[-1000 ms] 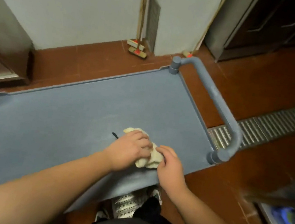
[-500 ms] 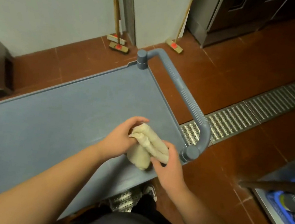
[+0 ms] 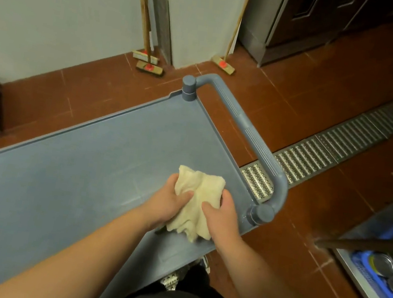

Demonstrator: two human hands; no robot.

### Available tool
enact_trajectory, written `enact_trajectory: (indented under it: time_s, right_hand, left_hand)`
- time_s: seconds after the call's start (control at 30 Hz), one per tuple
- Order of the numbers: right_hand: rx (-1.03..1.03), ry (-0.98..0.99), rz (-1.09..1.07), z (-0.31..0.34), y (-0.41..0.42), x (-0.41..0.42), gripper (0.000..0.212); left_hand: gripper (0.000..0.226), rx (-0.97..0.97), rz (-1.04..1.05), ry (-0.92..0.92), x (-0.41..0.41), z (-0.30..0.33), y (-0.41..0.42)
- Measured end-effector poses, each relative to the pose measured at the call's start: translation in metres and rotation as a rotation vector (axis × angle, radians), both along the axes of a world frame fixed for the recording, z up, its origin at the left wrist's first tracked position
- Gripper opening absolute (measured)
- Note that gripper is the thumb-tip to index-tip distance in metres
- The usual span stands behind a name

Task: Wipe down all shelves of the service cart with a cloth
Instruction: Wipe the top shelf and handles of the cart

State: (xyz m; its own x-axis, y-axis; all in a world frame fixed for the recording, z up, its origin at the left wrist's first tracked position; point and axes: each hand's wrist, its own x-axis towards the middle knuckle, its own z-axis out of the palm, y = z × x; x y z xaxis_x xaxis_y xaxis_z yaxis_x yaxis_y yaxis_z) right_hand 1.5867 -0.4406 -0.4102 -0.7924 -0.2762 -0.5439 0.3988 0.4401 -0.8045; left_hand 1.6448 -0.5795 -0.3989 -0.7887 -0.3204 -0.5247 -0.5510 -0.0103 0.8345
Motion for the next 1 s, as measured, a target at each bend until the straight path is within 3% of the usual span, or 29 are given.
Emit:
enact_trajectory:
  time_s: [0.13,0.27,0.4,0.53,0.67,0.8,1.0]
  right_hand:
    - [-0.012,0.200,0.102,0.024,-0.006,0.002,0.031]
    - [-0.290,-0.012,0.152,0.033,0.004,-0.010,0.042]
    - [-0.357,-0.170,0.109,0.033,0.020,-0.056,0.048]
    - [-0.256,0.024,0.064,0.043,0.031,-0.094,0.050]
    - [-0.164,0.366,0.033,0.059,0.055,-0.116,0.048]
    - [-0.016,0.564,0.048,0.054,0.072,-0.126,0.050]
    - [0.059,0.660,0.126,0.023,0.086,-0.122,0.059]
  left_hand:
    - [0.050,0.186,-0.005,0.063,-0.012,0.014,0.019]
    - [0.065,0.174,0.043,0.070,-0.034,0.019,0.020]
    - [0.050,0.122,0.281,-0.033,-0.064,0.014,0.017]
    - [0.036,0.239,0.490,-0.080,-0.096,-0.002,0.019]
    - [0.031,0.013,0.427,-0.125,-0.123,-0.009,0.027]
    - [0.030,-0.341,0.105,-0.272,-0.129,-0.017,0.051]
    - [0.027,-0.443,0.011,-0.191,-0.120,-0.029,0.075]
